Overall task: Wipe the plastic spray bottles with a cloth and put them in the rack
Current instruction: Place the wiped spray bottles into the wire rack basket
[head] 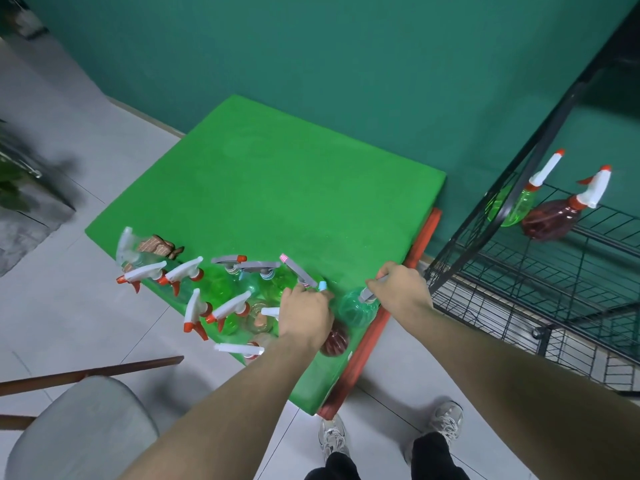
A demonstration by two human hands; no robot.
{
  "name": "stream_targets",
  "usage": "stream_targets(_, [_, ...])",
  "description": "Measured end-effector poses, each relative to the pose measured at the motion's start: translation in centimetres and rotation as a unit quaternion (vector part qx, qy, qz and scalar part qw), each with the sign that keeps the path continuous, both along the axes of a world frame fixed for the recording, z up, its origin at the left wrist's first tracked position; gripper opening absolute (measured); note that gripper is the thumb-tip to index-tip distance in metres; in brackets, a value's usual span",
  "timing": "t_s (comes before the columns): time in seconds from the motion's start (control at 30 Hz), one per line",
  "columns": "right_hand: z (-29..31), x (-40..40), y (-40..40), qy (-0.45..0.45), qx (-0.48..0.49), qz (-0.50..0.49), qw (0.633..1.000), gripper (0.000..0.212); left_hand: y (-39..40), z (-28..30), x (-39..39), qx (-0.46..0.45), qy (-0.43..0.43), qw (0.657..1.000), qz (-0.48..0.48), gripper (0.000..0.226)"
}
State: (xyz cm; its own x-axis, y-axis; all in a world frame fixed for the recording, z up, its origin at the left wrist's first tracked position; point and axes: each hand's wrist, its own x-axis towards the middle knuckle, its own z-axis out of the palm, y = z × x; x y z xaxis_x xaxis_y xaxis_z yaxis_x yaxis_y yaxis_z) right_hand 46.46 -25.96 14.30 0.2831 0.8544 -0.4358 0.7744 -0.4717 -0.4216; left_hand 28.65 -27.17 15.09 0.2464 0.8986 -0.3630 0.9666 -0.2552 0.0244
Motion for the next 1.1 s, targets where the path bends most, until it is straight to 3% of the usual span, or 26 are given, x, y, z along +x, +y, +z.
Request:
stream_targets(0.17, [0.0,0.2,0.3,-0.005,0.001,-0.023,1.000,0.010,0.5,0.4,0.1,0.002,-0.013,1.000,-0.007,0.023])
stream_targets(0.27, [0.0,0.6,0.3,-0.008,0.001,-0.033,0.999,0.006,0.9,0.5,0.2,-0.002,-0.040,0.999,-0.009,0.027])
stream_targets(0.5, [0.4,1.5,-0.7,-0.051,0.011,-0.004,0.999,0.022,1.9,1.2,0.9,-0.050,-0.154,0.986,0.030,0.040])
stream_targets(0.73, [4.6,5.3,-1.9,-0.090,0.064,0.001,0.994,0.015,3.9,4.8,3.5,-0.038,-0.219,0.975,-0.018,0.034])
stream_targets(0.93, [11.0,10.2,-3.2,-0.076,0.087,-0.076,0.990,0.053,6.2,10.2,8.9,0.006,-0.260,0.959,-0.112,0.036])
stream_targets(1.1, [16.7,15.0,-5.1,-0.105,0.081,-0.142,0.981,0.026,6.4,14.7,14.2,0.017,-0.305,0.935,-0.178,0.044])
